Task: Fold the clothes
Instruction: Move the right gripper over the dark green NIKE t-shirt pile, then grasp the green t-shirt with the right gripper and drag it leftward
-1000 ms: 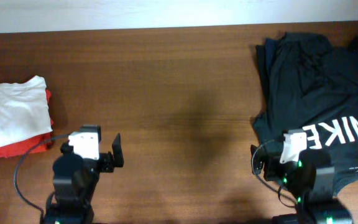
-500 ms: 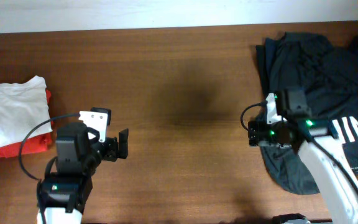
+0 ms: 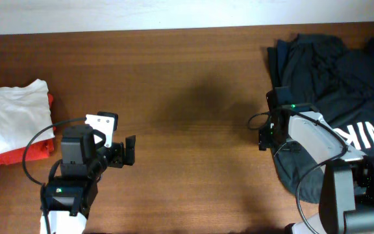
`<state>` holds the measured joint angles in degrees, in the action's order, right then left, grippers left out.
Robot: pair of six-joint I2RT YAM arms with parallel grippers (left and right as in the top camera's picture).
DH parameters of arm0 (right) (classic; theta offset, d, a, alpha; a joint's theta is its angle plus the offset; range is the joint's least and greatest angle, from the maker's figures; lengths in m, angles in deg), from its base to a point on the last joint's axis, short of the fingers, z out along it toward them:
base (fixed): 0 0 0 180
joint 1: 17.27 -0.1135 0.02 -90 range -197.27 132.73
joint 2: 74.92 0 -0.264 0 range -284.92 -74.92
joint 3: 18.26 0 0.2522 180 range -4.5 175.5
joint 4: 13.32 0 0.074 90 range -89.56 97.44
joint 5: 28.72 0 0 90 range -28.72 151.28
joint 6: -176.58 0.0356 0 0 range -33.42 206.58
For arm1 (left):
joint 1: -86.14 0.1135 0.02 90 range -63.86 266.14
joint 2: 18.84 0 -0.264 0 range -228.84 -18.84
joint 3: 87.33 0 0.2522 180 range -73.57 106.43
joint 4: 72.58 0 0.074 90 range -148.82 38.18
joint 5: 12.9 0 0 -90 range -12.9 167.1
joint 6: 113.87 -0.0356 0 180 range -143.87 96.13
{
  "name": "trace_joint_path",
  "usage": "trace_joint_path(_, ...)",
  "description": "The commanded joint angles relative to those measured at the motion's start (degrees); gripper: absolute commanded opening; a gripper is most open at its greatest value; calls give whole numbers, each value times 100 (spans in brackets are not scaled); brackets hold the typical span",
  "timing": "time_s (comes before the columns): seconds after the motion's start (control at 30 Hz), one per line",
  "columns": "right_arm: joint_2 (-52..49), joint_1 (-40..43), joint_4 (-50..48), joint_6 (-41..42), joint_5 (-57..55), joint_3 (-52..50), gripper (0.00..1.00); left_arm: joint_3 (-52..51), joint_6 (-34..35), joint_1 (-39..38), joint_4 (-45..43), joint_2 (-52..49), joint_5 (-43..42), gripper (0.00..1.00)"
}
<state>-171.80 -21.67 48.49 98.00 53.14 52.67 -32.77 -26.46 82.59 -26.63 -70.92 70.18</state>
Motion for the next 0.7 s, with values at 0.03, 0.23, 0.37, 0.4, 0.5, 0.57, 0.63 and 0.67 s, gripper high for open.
trace_joint_path(0.03,-63,-35,-105,118,-238,92,65,87,-116,35,2,-4,-81,99)
trace_joint_path(0.23,-101,-35,-212,264,-446,46,57,87,-114,35,2,-4,-81,99)
trace_joint_path(0.37,-101,-35,-260,264,-442,-28,54,87,-116,35,0,-4,-81,99)
trace_joint_path(0.4,-101,-35,-275,264,-439,-39,54,87,-114,35,0,-4,-81,99)
trace_joint_path(0.5,-101,-35,-308,264,-435,-76,54,87,-114,35,2,-4,-81,99)
trace_joint_path(0.57,-101,-35,-310,264,-437,-101,54,87,-116,35,2,-4,-81,99)
trace_joint_path(0.63,-101,-35,-339,264,-439,-131,53,87,-116,35,2,-4,-81,99)
trace_joint_path(0.67,-101,-35,-398,264,-439,-173,53,87,-116,35,4,-4,-81,99)
